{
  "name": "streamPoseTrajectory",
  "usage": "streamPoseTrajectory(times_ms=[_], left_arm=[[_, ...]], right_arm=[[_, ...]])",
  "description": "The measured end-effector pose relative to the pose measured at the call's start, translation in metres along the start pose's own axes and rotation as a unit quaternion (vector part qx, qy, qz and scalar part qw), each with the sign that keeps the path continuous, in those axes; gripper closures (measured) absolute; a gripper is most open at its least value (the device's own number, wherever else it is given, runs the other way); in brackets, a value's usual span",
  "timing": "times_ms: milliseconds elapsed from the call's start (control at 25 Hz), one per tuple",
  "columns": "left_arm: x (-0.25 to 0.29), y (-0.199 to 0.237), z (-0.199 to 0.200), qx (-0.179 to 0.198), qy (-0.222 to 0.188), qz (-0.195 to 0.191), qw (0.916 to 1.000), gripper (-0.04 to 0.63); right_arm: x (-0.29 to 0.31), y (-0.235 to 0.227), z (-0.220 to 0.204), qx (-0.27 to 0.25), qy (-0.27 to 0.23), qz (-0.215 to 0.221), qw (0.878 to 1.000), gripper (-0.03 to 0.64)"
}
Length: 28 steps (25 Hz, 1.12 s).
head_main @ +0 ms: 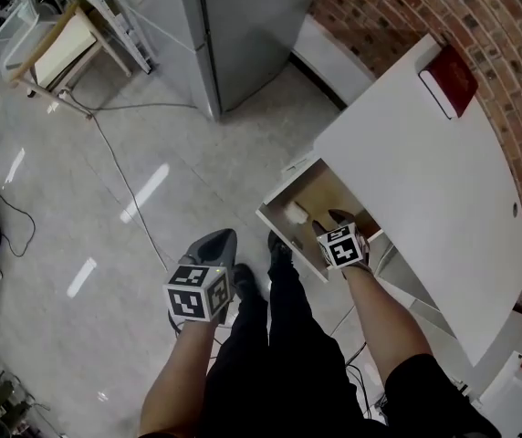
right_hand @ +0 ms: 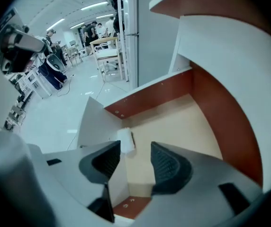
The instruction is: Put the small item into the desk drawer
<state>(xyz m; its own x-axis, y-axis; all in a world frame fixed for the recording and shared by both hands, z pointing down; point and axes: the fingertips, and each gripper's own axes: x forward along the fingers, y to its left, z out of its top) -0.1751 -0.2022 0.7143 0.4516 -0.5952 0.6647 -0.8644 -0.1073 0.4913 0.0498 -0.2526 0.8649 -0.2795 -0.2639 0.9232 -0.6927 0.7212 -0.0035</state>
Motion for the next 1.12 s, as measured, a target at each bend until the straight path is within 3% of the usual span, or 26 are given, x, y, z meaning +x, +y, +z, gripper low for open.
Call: streamPoseTrajectory(times_ms=[240,560,1120], left_arm=[[-0.048,-0.014,0.018,0.005,-0.025,-0.002,0.9997,0.583],[-0.109,-0.032,0.03,0.011,-0.054,-0.001,0.9985,0.584],[-0.158,-0.053,0.035,0.046,-0.082,0.012,0.9955,0.583]], right_arm=[[-0.057,0.022,-0.006,0.015,-0.005,-0.006,1.0,0.428],[-0.138,0.053,0.009,0.049,-0.051,-0.004,0.997,0.428],[-0.228,0.069,0.05,0.062,-0.135,0.021,0.989,0.431]])
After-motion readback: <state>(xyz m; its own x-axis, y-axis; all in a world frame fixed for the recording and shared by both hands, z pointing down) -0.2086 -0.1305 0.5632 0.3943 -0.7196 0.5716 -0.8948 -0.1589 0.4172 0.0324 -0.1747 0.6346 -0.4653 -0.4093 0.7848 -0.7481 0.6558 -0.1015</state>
